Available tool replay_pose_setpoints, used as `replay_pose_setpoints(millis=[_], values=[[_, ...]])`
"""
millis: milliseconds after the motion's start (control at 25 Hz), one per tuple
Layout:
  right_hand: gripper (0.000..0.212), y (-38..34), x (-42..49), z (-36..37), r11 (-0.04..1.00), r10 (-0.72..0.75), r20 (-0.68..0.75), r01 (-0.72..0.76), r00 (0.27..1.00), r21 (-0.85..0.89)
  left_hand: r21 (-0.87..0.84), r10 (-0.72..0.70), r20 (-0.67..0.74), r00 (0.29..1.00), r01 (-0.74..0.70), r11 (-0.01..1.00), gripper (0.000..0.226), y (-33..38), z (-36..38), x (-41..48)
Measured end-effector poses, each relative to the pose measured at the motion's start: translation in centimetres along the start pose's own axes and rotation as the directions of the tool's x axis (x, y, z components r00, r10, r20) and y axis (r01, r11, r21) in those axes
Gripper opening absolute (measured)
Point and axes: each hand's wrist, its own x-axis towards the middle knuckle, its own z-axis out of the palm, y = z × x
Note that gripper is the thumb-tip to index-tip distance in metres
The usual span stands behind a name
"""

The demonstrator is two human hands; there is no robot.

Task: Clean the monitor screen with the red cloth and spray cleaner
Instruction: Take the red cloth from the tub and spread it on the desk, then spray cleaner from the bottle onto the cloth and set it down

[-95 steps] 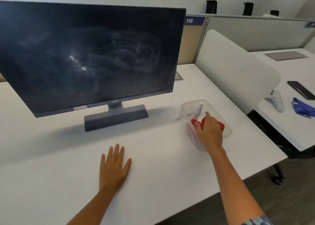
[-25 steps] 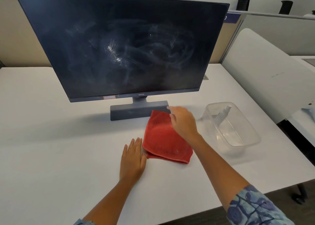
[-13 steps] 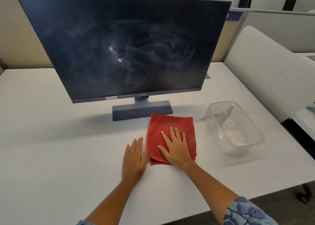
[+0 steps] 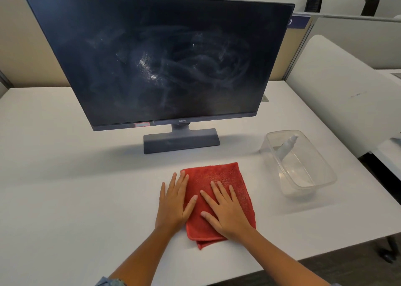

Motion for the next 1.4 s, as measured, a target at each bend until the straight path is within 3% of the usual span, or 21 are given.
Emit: replay_pose_setpoints(millis=[120,400,640,760,840,960,1040,1080,1120,1200,1280,1320,1400], values=[[0.056,-1.0,1.6,-0.6,0.999,0.048,-0.056,-0.048,0.997,0.0,0.108,0.061,0.059,0.996,-0.067,0.992,0.06,0.0,0.4,0.1],[0.061,-0.1,2.9,0.3,0.999,0.047,-0.03,-0.047,0.998,0.006,0.231,-0.012,0.105,0.994,-0.012,0.973,0.062,-0.1,0.7,0.4],[0.062,4.4,2.3,-0.1,0.974,0.225,-0.019,-0.224,0.974,0.026,0.263,-0.035,0.109,0.993,0.005,0.965,0.064,-0.1,0.5,0.3],[0.059,5.5,1.8,-1.4,0.962,0.236,-0.039,-0.228,0.971,0.15,0.242,-0.033,0.1,0.994,0.008,0.97,0.064,0.0,0.5,0.3],[0.052,5.5,1.5,-3.5,0.949,0.165,-0.177,-0.107,0.97,0.297,0.216,-0.034,0.093,0.995,0.013,0.976,0.064,-0.1,0.4,0.3],[0.041,6.4,2.0,-7.7,0.951,0.102,-0.512,0.067,0.853,0.302,0.185,-0.032,0.094,0.995,0.014,0.983,0.064,-0.2,0.5,0.3],[0.036,8.6,3.0,-10.2,0.964,0.193,-0.703,-0.001,0.685,0.264,0.171,-0.031,0.091,0.995,0.015,0.985,0.064,-0.2,0.5,0.3],[0.037,9.9,3.5,-11.3,0.943,0.311,-0.749,-0.093,0.585,0.319,0.171,-0.03,0.091,0.995,0.015,0.985,0.064,-0.2,0.5,0.3],[0.042,11.3,3.9,-12.1,0.875,0.478,-0.73,-0.195,0.489,0.442,0.17,-0.03,0.091,0.995,0.015,0.985,0.064,-0.2,0.5,0.2],[0.062,14.1,4.5,-13.0,0.585,0.803,-0.464,-0.342,0.374,0.736,0.17,-0.03,0.087,0.996,0.015,0.985,0.064,-0.2,0.4,0.2],[0.077,16.4,4.7,-13.0,0.309,0.913,-0.149,-0.404,0.379,0.861,0.178,-0.033,0.091,0.995,0.016,0.984,0.064,-0.2,0.4,0.2],[0.079,17.2,4.9,-12.7,0.248,0.914,-0.071,-0.413,0.399,0.876,0.179,-0.035,0.093,0.995,0.017,0.984,0.065,-0.2,0.3,0.2],[0.075,18.0,5.1,-12.0,0.23,0.906,-0.031,-0.429,0.422,0.873,0.178,-0.036,0.095,0.995,0.018,0.984,0.065,-0.2,0.3,0.1]])
